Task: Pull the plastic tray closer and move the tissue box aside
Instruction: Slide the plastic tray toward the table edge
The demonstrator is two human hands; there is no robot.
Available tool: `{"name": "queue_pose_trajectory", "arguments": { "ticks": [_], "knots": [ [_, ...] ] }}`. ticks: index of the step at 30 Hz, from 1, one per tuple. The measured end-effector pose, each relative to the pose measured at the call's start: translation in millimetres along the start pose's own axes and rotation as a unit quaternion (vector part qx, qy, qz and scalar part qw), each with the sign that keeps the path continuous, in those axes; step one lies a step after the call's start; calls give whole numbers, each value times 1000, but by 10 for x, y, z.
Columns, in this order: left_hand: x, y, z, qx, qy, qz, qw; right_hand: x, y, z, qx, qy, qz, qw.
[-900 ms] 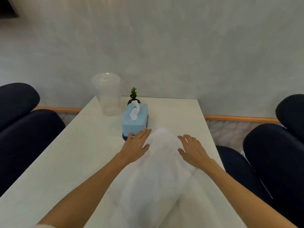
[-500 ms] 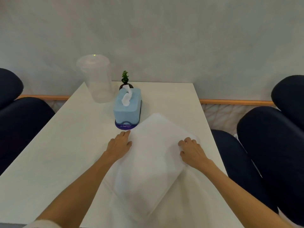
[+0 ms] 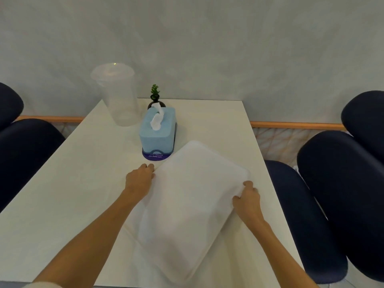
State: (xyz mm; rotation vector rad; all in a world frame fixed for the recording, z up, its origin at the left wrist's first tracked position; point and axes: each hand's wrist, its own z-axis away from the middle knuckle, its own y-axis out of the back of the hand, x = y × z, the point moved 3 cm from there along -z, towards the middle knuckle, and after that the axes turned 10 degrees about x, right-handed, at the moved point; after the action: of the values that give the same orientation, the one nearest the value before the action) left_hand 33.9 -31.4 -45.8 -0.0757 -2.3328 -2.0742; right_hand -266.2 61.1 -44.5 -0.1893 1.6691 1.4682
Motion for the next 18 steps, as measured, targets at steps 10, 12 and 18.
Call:
{"name": "queue_pose_trajectory", "arguments": {
  "ticks": [10,12,18],
  "knots": [
    [123,14,164,-25,33,35,999,-16,164,-287,17,2,-11,1000],
    [193,10,231,-31,49,74,996,-13,224,-404,21,8,6,1000],
    [520,-17,353,-119,75,164,976,108,320,-829,28,-1,55,998]
  ]
}}
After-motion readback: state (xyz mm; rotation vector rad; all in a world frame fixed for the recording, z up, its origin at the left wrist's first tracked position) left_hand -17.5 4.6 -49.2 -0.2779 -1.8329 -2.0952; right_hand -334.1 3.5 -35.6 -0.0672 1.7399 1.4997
